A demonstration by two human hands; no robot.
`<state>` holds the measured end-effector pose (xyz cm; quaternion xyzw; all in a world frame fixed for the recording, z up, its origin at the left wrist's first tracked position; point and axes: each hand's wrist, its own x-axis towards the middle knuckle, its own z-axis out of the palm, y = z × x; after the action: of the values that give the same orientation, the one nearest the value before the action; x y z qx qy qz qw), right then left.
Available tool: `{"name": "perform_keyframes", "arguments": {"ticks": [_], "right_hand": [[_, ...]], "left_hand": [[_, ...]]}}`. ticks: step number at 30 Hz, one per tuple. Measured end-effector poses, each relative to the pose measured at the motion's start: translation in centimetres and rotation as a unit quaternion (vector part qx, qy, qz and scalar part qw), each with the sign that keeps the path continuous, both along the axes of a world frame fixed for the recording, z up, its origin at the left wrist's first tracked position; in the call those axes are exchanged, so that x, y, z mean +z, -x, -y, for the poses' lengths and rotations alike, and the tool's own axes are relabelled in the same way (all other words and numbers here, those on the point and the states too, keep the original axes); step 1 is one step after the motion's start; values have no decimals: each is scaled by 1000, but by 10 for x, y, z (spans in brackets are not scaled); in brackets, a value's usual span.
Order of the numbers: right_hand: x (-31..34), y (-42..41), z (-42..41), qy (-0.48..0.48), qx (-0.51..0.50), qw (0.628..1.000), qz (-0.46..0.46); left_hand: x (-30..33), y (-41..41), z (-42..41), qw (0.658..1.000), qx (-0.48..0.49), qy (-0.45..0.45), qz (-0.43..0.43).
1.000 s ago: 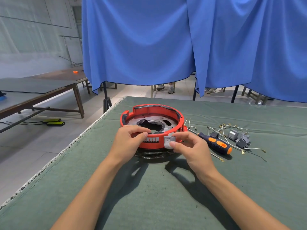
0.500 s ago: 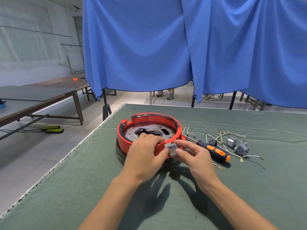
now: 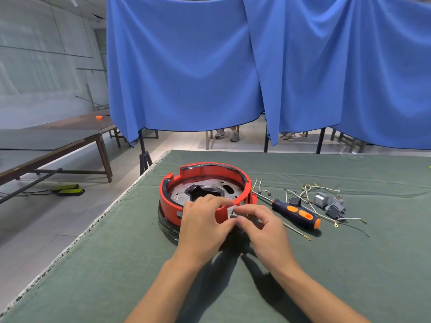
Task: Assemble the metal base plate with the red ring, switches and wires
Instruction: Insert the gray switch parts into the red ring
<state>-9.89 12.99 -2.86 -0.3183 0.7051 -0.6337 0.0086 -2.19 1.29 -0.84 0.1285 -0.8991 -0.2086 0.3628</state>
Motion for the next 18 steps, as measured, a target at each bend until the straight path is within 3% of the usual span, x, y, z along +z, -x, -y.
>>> {"name": "perform_keyframes", "arguments": {"ticks": [9, 14, 16, 18], "right_hand": [[4, 4, -9, -55, -12, 995, -78], [5, 3, -7, -101, -46, 981, -157], [5, 1, -5, -80, -38, 990, -107], [7, 2, -3, -17, 15, 999, 31]], "left_hand": [[1, -1, 3, 1000, -13, -14, 12], [7, -7, 8, 992, -52, -116, 5], [8, -9, 8, 992, -48, -120, -2], [9, -9, 7, 991, -44, -123, -13]]}}
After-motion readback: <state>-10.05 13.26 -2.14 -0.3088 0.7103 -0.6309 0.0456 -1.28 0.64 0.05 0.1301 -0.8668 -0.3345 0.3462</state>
